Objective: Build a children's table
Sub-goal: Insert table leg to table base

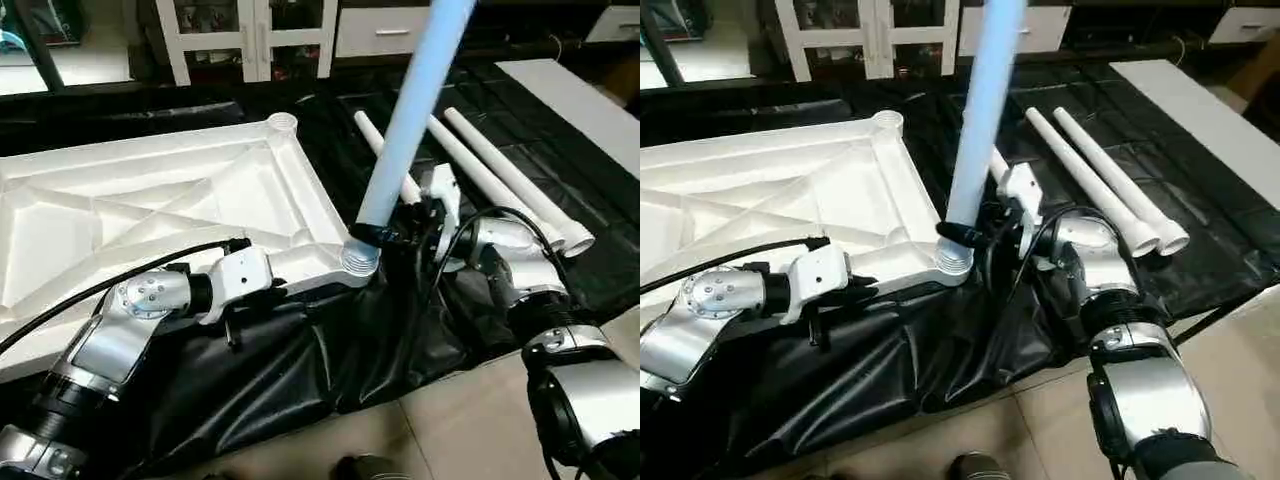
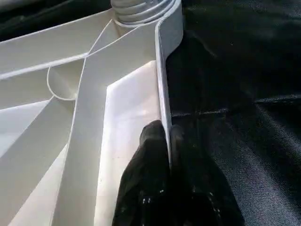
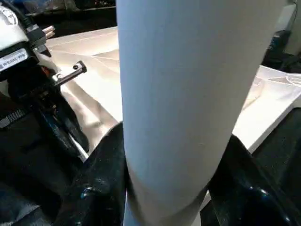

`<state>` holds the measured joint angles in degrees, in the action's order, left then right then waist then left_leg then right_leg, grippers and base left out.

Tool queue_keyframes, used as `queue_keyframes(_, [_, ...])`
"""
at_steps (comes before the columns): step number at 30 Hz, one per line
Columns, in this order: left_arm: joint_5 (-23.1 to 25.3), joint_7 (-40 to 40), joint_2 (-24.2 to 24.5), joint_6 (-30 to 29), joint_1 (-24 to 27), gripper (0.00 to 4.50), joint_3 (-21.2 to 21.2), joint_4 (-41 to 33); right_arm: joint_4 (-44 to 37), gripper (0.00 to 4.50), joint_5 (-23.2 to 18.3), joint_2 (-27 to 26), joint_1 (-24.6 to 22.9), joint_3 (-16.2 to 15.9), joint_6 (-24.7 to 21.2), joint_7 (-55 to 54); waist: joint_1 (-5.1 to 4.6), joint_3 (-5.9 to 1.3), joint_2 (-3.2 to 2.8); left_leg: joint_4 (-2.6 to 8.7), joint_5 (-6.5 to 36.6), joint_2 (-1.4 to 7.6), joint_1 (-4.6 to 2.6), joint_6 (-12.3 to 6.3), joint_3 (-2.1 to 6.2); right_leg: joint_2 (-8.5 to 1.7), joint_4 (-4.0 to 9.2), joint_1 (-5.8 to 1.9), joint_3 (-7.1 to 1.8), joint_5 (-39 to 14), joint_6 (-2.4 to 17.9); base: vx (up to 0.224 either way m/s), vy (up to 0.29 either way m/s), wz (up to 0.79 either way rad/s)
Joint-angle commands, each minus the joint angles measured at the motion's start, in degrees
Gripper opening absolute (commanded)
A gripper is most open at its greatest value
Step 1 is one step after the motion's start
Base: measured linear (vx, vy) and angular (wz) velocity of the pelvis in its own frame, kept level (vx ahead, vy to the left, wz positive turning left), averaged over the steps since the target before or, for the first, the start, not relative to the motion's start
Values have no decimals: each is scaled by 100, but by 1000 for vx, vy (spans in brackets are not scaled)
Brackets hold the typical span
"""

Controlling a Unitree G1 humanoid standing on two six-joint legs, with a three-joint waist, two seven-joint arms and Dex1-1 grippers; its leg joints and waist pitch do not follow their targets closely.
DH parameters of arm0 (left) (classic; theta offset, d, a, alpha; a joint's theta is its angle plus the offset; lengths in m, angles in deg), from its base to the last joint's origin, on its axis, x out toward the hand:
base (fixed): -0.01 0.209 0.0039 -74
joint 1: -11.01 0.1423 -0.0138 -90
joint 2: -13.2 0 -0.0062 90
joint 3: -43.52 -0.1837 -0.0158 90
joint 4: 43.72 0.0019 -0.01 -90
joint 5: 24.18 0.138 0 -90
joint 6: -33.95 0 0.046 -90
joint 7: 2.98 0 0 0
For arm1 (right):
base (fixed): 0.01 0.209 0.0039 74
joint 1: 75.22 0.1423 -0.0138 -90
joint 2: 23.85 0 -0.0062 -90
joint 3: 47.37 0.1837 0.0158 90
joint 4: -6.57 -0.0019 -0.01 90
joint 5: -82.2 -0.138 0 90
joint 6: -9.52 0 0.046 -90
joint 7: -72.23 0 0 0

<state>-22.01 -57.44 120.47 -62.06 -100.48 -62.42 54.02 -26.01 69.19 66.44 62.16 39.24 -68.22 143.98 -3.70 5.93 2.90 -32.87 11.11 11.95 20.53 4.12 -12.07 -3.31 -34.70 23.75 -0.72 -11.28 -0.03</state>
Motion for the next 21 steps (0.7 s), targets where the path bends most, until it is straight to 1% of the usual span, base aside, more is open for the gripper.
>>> queue_keyframes(1, [-21,-169,-63,28,150,0,-218,-121,677,184,968,-73,-645,-839,-183,-15,34,-187,-91,402,1641,171,-56,-257,69,-284,436,-102,-114,-1327,1568,0,0,0])
queue_keyframes(2, [-18,-168,-70,16,156,0,-225,-134,651,184,945,-104,-693,-831,-175,-7,22,-192,-88,409,1706,168,-51,-224,75,-285,447,-100,-119,-1403,1519,0,0,0])
queue_keyframes(4, [-18,-167,-72,10,162,0,-228,-141,641,184,901,-130,-721,-799,-190,-24,18,-193,-80,416,1756,168,-59,-214,74,-275,458,-87,-120,-1439,1484,0,0,0])
queue_keyframes(5, [-17,-166,-74,7,167,0,-229,-144,638,184,872,-146,-736,-777,-200,-39,19,-196,-87,418,1763,168,-64,-212,75,-276,459,-84,-123,-1438,1473,0,0,0])
queue_keyframes(8, [-19,-169,-69,-7,187,0,-229,-172,656,184,767,-186,-769,-649,-205,-190,19,-224,-88,417,1620,162,-53,-254,67,-266,445,-101,-123,-1182,1495,0,0,0])
queue_keyframes(12, [-17,-175,-72,-13,186,0,-227,-179,720,184,546,-243,-725,-328,-366,-384,12,-222,-95,441,1852,172,-63,-196,78,-266,472,-76,-121,-1435,1443,0,0,0])
queue_keyframes(16, [-11,-184,-78,-14,184,0,-224,-184,784,184,195,-290,-677,2,-691,-604,3,-225,-92,448,1907,167,-60,-169,82,-262,481,-74,-130,-1498,1421,0,0,0])
queue_keyframes(18, [-12,-189,-79,-14,184,0,-224,-187,804,184,62,-308,-681,141,-817,-716,8,-222,-101,457,1916,175,-62,-164,86,-268,485,-68,-129,-1517,1423,0,0,0])
queue_keyframes(19, [-13,-194,-80,-17,177,0,-224,-182,816,184,20,-308,-691,191,-865,-752,16,-233,-143,455,1892,174,-69,-146,87,-273,480,-70,-130,-1477,1446,0,0,0])
queue_keyframes(20, [-11,-202,-81,-17,166,0,-225,-172,835,184,-5,-299,-725,244,-904,-791,11,-233,-122,455,1881,176,-63,-150,80,-263,478,-69,-124,-1415,1447,0,0,0])
queue_keyframes(21, [-11,-203,-81,-17,164,0,-225,-171,836,184,-5,-297,-732,250,-907,-794,19,-234,-121,456,1862,176,-63,-156,79,-267,476,-75,-122,-1381,1454,0,0,0])
